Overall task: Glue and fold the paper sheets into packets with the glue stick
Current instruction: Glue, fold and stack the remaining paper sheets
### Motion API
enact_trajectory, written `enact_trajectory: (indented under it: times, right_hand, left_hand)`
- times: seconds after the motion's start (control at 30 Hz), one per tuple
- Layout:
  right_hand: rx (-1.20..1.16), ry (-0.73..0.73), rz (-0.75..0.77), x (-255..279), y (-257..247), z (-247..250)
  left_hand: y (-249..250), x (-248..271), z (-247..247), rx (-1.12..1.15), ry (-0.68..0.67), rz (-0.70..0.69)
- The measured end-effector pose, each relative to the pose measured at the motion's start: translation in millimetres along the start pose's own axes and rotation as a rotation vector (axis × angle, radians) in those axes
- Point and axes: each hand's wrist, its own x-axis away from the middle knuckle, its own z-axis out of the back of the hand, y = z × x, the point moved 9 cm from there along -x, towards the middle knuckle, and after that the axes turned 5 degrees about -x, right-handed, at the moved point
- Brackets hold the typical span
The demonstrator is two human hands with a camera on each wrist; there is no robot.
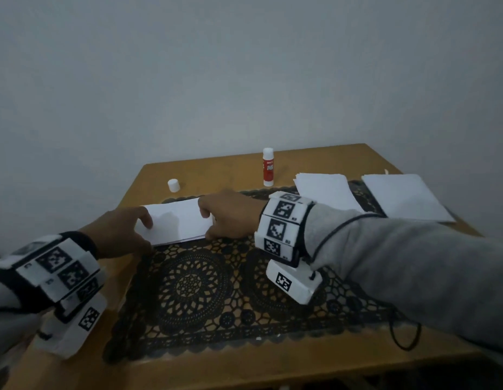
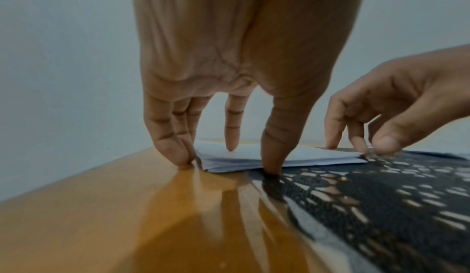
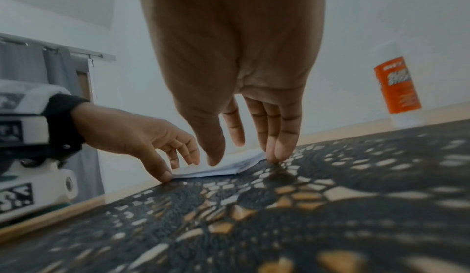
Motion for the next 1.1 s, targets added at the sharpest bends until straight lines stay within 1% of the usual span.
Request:
enact_trajectory:
  times: [0.1, 0.2, 0.3, 0.37, 0.47, 0.53, 0.6, 0.67, 0.77, 0.87, 0.97, 1.1]
  right_hand:
    - [-0.036, 0.043, -0.003, 28.8, 11.6, 14.2]
    - [-0.049, 0.093, -0.061, 73.3, 39.4, 26.2]
    - [0.001, 0.121, -0.178, 117.7, 79.9, 32.2]
    - [0.033, 0.128, -0.244, 136.4, 103.3, 35.2]
    - [0.105, 0.122, -0.308, 150.9, 129.5, 36.3]
    - [0.141, 0.119, -0.368, 157.2, 147.5, 33.5]
    - [0.138, 0.141, -0.429, 160.6, 162.2, 33.1]
    - [0.102, 0.190, -0.455, 160.2, 168.5, 36.6]
    - [0.058, 0.255, -0.484, 158.7, 173.6, 40.0]
    - [0.042, 0.249, -0.517, 159.2, 181.6, 37.3]
    - [0.024, 0.200, -0.509, 157.7, 180.8, 32.6]
    - [0.022, 0.229, -0.504, 158.4, 179.3, 35.2]
  left_hand:
    - [11.6, 8.4, 5.9, -0.151, 0.065, -0.040]
    - [46.7, 19.7, 16.2, -0.175, 0.198, -0.187]
    - [106.1, 30.8, 24.9, -0.081, 0.306, -0.399]
    - [149.4, 36.2, 29.0, -0.031, 0.347, -0.534]
    - [209.8, 36.6, 29.6, -0.018, 0.363, -0.672]
    - [245.4, 34.4, 25.9, -0.017, 0.350, -0.739]
    - [272.0, 28.7, 19.5, -0.023, 0.322, -0.764]
    - [290.5, 18.6, 9.8, -0.070, 0.281, -0.755]
    - [307.4, 2.4, -5.7, -0.143, 0.179, -0.739]
    - [316.0, -8.3, -15.4, -0.181, 0.110, -0.747]
    - [319.6, -11.5, -16.2, -0.198, 0.114, -0.770]
    - [316.6, -14.4, -12.5, -0.142, 0.142, -0.760]
